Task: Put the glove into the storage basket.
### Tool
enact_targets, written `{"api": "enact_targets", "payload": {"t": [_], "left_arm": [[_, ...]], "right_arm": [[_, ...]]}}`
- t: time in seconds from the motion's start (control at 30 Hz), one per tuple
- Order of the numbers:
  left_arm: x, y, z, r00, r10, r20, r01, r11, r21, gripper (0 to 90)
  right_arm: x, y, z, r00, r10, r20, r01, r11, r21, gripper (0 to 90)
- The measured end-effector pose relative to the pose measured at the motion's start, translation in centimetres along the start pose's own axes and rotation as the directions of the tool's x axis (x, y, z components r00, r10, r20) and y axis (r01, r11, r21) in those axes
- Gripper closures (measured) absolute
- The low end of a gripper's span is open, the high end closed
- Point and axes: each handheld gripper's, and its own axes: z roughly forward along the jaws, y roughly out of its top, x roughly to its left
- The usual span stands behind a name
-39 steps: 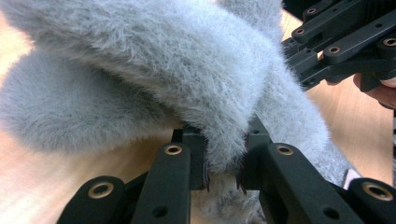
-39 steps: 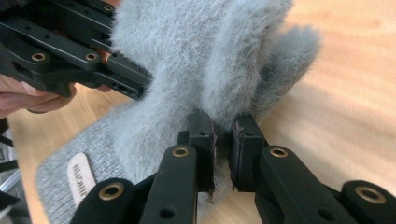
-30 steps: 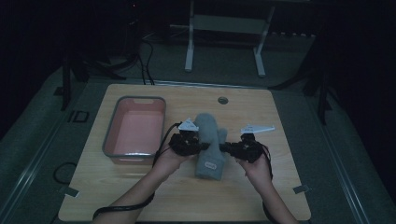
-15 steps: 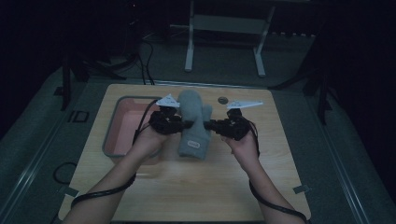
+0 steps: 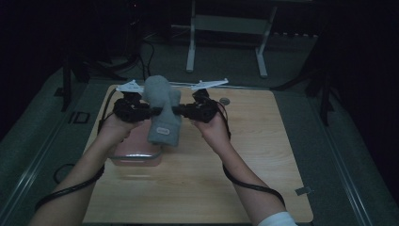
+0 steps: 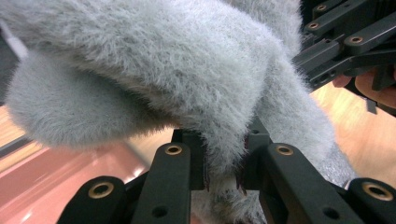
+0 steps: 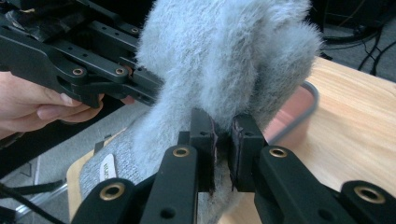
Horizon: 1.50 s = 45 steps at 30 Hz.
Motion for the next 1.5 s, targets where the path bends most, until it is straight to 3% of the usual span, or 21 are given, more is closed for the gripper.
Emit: {"api": "enact_targets", "payload": {"t": [0.17,0.3,0.53,0.77,0.97,1.13,1.27,1.33,1.37,1.4,1.43,1.5], "left_arm": [[2.5,-1.5,-1.5,0.9983,-0.04,-0.044,0.04,0.9991,0.014,78.5],[4.2,-3.0,-1.6,0.9947,-0.074,-0.072,0.077,0.9964,0.035,78.5],[6.8,-5.8,0.2,0.9842,-0.143,-0.104,0.152,0.9854,0.077,78.5],[8.0,-7.7,2.7,0.9755,-0.164,-0.146,0.186,0.9712,0.149,78.4],[8.5,-8.8,4.6,0.959,-0.206,-0.195,0.248,0.9412,0.229,78.1],[8.8,-9.2,5.7,0.9517,-0.211,-0.223,0.267,0.9276,0.261,77.8],[9.2,-9.4,6.4,0.9479,-0.215,-0.235,0.282,0.9101,0.304,77.4],[9.5,-9.6,6.8,0.9445,-0.227,-0.238,0.298,0.8971,0.326,76.9],[9.5,-9.6,6.8,0.9445,-0.227,-0.238,0.298,0.8971,0.326,75.8],[9.6,-9.6,7.0,0.942,-0.225,-0.249,0.304,0.8876,0.346,75.8],[9.5,-9.6,7.3,0.9387,-0.219,-0.266,0.307,0.8811,0.359,72.1],[9.5,-9.6,7.4,0.9366,-0.212,-0.279,0.308,0.8782,0.366,69.5]], "right_arm": [[0.6,0.9,3.3,0.9996,0.002,-0.03,-0.002,1.0,0.015,81.8],[0.6,0.9,6.3,0.9993,-0.011,-0.035,0.012,0.999,0.047,81.8],[-0.8,-0.4,10.9,0.9997,0.011,-0.021,-0.009,0.994,0.11,81.8],[-2.0,-2.2,14.0,0.9988,0.036,0.033,-0.042,0.981,0.188,81.8],[-2.6,-3.6,16.1,0.9948,0.041,0.093,-0.064,0.965,0.256,81.7],[-3.0,-4.0,17.3,0.9904,0.06,0.125,-0.095,0.951,0.294,81.7],[-3.0,-4.3,18.1,0.9871,0.055,0.151,-0.103,0.939,0.328,80.2],[-3.2,-4.3,18.3,0.9864,0.057,0.154,-0.107,0.936,0.336,77.8],[-3.2,-4.3,18.3,0.9864,0.06,0.153,-0.109,0.936,0.334,74.0],[-3.2,-4.3,18.3,0.9864,0.06,0.153,-0.109,0.936,0.334,74.0],[-3.1,-4.0,18.1,0.9874,0.037,0.154,-0.086,0.942,0.325,67.5],[-3.0,-3.9,17.9,0.9876,0.038,0.152,-0.086,0.944,0.318,64.8]]}}
